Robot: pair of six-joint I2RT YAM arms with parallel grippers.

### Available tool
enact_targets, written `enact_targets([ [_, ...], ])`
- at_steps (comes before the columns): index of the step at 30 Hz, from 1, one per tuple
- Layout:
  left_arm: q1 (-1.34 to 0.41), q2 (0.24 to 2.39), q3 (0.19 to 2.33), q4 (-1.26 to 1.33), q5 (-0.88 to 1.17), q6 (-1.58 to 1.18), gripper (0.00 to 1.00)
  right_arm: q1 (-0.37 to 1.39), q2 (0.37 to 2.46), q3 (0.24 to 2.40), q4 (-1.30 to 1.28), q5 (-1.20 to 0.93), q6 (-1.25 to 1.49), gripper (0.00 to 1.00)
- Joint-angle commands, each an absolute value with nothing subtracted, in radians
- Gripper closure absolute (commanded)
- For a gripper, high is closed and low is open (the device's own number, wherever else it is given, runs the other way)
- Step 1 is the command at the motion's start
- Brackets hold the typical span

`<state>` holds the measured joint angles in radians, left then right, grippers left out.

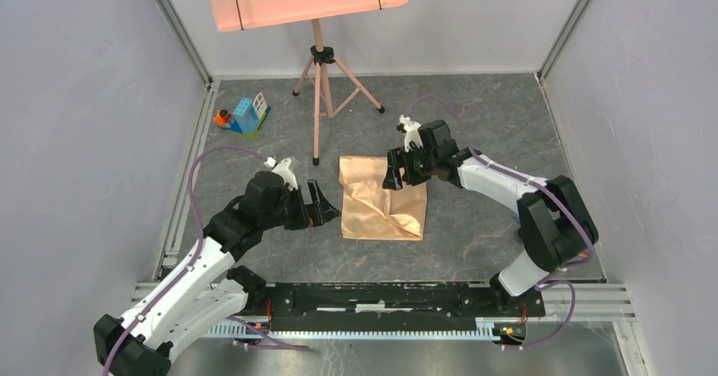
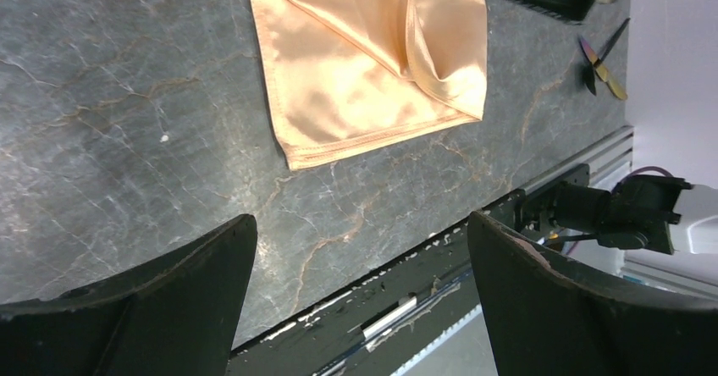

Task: Fold the napkin into a case and place the utensils inside
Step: Fold the rectangle-folded napkin at the center of the board, then smooth out the square-folded napkin at the center of the board.

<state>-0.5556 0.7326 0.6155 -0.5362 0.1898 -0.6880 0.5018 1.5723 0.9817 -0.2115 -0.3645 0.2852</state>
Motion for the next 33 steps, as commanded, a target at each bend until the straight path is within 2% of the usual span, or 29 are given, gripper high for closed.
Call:
enact_targets([
  [1,-0.548,0.742,0.621,-0.504,0.252,-0.772,0.0,0.479,1.644,0.943,-0.062,-0.472,0.243,0.23],
  [7,-0.548,0.725,0.63,-0.52,0.241,-0.809,0.0,0.476,1.744,0.956,-0.008,-0.538,0.249,0.29],
  [23,-0.548,0.735,0.664,-0.545,0.214,-0.821,0.0,0.486,1.773,0.836,0.211,-0.685,0.377,0.39],
  [28,-0.549,0.738,0.671,-0.547,0.198,-0.823,0.0,0.551,1.779,0.859,0.187,-0.715,0.372,0.43],
  [33,-0.548,0.73,0.683,-0.576,0.151,-0.812,0.0,0.7,1.706,0.826,0.136,-0.712,0.348,0.42],
])
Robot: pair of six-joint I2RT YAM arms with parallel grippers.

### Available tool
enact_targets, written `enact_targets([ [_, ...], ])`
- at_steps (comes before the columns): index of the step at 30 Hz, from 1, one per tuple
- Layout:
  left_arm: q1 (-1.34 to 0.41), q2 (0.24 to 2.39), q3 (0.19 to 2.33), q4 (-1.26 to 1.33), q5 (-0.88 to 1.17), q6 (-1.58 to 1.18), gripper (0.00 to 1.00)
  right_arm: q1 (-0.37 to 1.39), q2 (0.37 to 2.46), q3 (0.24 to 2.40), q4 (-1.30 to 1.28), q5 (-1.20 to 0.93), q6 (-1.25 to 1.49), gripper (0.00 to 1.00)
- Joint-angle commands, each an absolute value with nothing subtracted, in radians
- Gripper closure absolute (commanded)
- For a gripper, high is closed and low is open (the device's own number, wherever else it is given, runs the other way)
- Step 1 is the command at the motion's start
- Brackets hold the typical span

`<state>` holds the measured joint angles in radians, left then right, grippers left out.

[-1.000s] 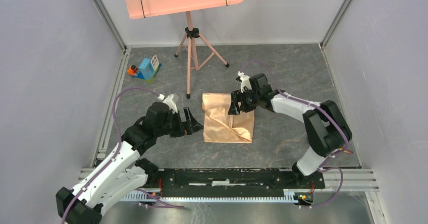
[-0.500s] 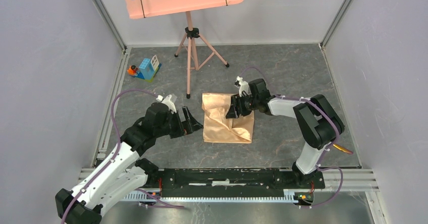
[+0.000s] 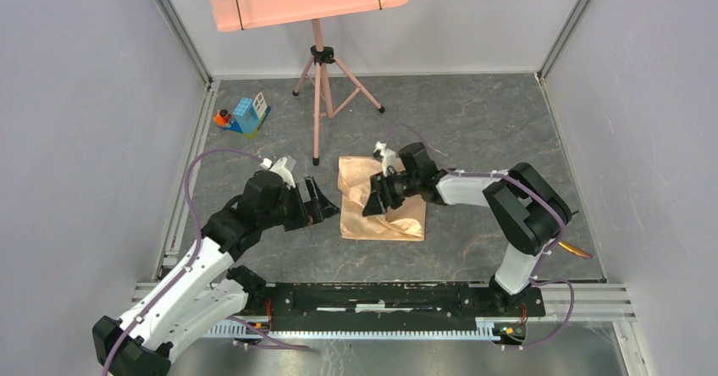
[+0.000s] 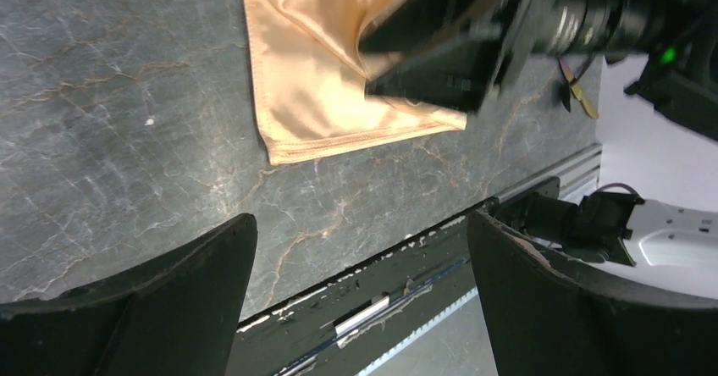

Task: Fold the napkin into a case and place the utensils inside
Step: Smooth out the square-folded napkin at the center of the board.

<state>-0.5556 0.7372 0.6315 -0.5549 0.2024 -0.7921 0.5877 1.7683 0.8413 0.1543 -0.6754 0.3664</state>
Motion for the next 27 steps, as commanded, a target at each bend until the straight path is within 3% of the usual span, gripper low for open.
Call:
enact_targets([
  [1,-0.548,0.728,0.684,-0.581,0.14,-0.809,0.0,0.717,1.684,0.805,0.127,-0.707,0.343,0.41],
  [6,-0.549,0.739,0.687,-0.591,0.107,-0.791,0.0,0.727,1.54,0.739,0.101,-0.694,0.291,0.35],
  [10,-0.549,0.772,0.697,-0.584,0.113,-0.782,0.0,0.638,1.458,0.729,0.084,-0.488,0.272,0.26],
  [14,-0.549,0.792,0.703,-0.562,0.144,-0.789,0.0,0.562,1.534,0.753,0.162,-0.4,0.366,0.24],
  [18,-0.549,0.784,0.72,-0.576,0.148,-0.792,0.0,0.54,1.659,0.81,0.224,-0.448,0.435,0.22],
  [23,-0.549,0.761,0.718,-0.591,0.141,-0.795,0.0,0.54,1.73,0.836,0.283,-0.457,0.448,0.25],
  [27,-0.548,0.761,0.716,-0.593,0.145,-0.793,0.0,0.543,1.777,0.859,0.312,-0.501,0.464,0.35],
])
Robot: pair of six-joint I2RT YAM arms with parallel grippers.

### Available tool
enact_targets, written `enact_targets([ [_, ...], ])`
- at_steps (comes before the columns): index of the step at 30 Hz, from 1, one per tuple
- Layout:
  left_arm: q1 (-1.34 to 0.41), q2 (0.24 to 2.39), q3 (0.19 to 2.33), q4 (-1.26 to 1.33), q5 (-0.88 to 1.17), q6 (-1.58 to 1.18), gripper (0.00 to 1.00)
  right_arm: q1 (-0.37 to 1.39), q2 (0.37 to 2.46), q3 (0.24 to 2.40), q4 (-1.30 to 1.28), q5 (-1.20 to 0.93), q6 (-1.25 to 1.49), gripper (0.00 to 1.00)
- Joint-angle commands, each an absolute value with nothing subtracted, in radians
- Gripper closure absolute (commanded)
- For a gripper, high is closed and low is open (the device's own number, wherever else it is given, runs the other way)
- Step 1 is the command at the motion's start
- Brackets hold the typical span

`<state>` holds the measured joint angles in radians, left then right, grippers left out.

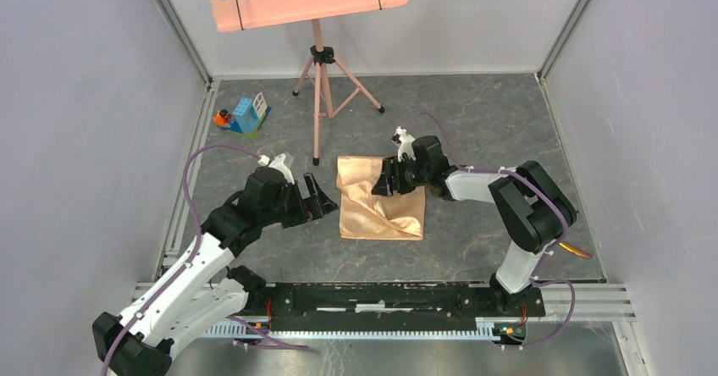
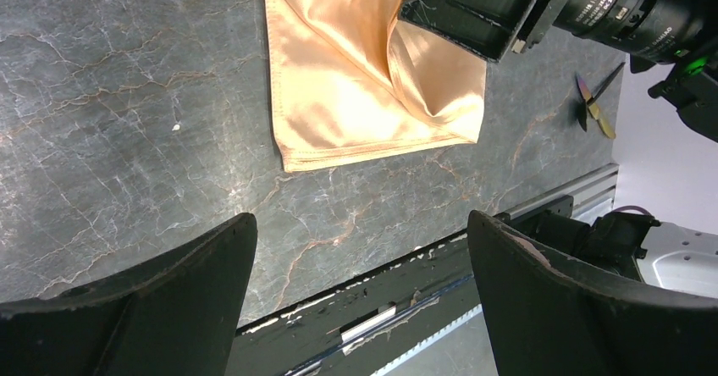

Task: Fold the napkin into a case and place the utensils inside
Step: Smooth out the square-folded napkin at the center of the board.

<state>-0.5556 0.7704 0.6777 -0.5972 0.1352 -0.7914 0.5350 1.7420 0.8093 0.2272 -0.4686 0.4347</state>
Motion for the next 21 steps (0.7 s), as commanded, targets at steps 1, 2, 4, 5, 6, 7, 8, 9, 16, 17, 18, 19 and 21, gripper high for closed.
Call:
enact_targets([
  [1,-0.548,0.759,0.718,-0.593,0.145,-0.792,0.0,0.547,1.781,0.858,0.321,-0.502,0.468,0.37],
  [2,-0.548,0.758,0.717,-0.594,0.143,-0.792,0.0,0.55,1.784,0.857,0.328,-0.508,0.469,0.39],
  [4,-0.549,0.758,0.721,-0.592,0.141,-0.787,0.0,0.553,1.79,0.865,0.333,-0.511,0.47,0.4],
  [5,-0.549,0.759,0.722,-0.593,0.141,-0.787,0.0,0.553,1.795,0.868,0.335,-0.509,0.47,0.4],
  [6,-0.549,0.76,0.722,-0.592,0.142,-0.787,0.0,0.554,1.801,0.875,0.334,-0.512,0.471,0.4],
  [7,-0.549,0.76,0.722,-0.593,0.142,-0.786,0.0,0.557,1.813,0.882,0.333,-0.518,0.469,0.39],
  [8,-0.549,0.759,0.721,-0.593,0.142,-0.785,0.0,0.562,1.823,0.894,0.331,-0.524,0.47,0.39],
  [9,-0.548,0.76,0.72,-0.593,0.141,-0.784,0.0,0.572,1.834,0.909,0.327,-0.532,0.467,0.39],
  [16,-0.548,0.735,0.738,-0.636,0.081,-0.772,0.0,0.705,1.762,0.9,0.284,-0.612,0.471,0.42],
  [17,-0.548,0.73,0.741,-0.643,0.065,-0.768,0.0,0.733,1.726,0.878,0.278,-0.62,0.473,0.42],
  [18,-0.548,0.726,0.741,-0.649,0.054,-0.765,0.0,0.768,1.697,0.851,0.284,-0.622,0.48,0.4],
  [19,-0.548,0.725,0.74,-0.65,0.044,-0.764,0.0,0.793,1.673,0.832,0.285,-0.619,0.483,0.37],
  [21,-0.548,0.731,0.734,-0.638,0.037,-0.764,0.0,0.808,1.65,0.79,0.313,-0.634,0.515,0.32],
])
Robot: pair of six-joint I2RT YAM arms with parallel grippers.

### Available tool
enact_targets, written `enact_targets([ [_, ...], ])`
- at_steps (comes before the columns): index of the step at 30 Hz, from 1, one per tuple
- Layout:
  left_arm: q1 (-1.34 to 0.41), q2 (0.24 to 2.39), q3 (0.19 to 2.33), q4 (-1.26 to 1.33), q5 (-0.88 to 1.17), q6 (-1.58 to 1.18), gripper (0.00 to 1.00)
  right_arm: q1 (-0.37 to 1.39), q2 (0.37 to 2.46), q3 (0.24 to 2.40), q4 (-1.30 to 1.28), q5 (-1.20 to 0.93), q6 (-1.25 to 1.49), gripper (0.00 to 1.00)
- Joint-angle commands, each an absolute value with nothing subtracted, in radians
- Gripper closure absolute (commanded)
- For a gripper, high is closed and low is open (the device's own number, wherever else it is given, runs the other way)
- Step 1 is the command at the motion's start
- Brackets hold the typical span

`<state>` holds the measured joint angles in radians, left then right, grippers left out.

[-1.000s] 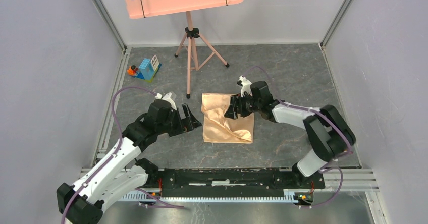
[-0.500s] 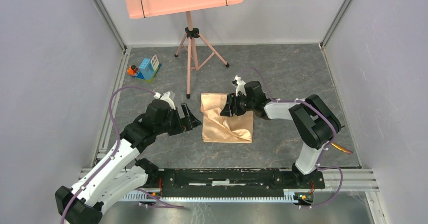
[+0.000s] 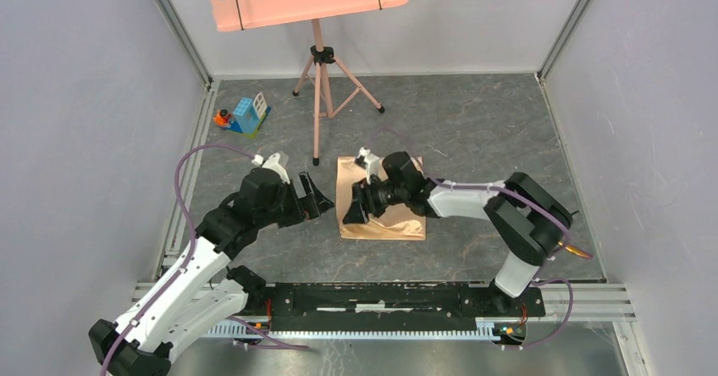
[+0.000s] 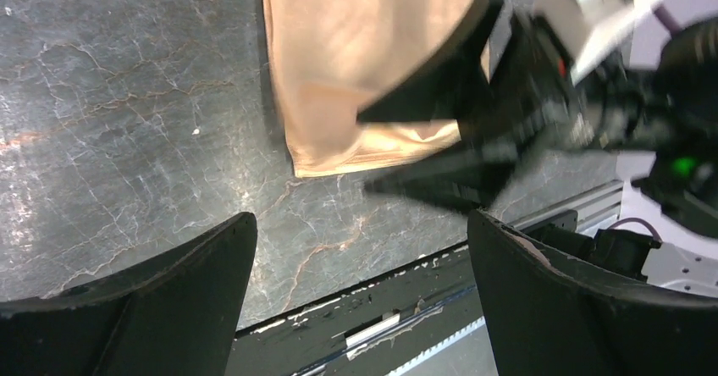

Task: Fold the napkin into a case and place the utensils inside
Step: Smooth out the square-folded napkin at the center of the board, then rotate the square-folded napkin at the center of the board.

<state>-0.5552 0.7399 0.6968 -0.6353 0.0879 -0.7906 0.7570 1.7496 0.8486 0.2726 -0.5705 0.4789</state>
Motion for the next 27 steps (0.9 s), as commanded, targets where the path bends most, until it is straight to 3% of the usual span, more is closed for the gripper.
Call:
enact_targets([
  [1,-0.548,0.739,0.731,-0.629,0.04,-0.764,0.0,0.801,1.634,0.768,0.324,-0.629,0.527,0.3],
  [4,-0.548,0.772,0.729,-0.601,0.07,-0.767,0.0,0.753,1.562,0.724,0.299,-0.552,0.509,0.25],
  [8,-0.548,0.851,0.725,-0.531,0.16,-0.757,0.0,0.733,1.516,0.715,0.206,-0.468,0.456,0.27],
  [13,-0.557,0.985,0.76,-0.466,0.264,-0.74,0.0,0.732,1.484,0.673,0.068,-0.28,0.395,0.48],
  [18,-0.564,0.986,0.755,-0.432,0.267,-0.755,0.0,0.726,1.469,0.631,-0.116,-0.089,0.319,0.54],
  [24,-0.565,0.955,0.742,-0.447,0.265,-0.761,0.0,0.576,1.416,0.642,-0.391,0.435,0.221,0.57],
  [27,-0.573,0.963,0.738,-0.424,0.276,-0.77,0.0,0.549,1.428,0.736,-0.234,0.66,0.102,0.54],
])
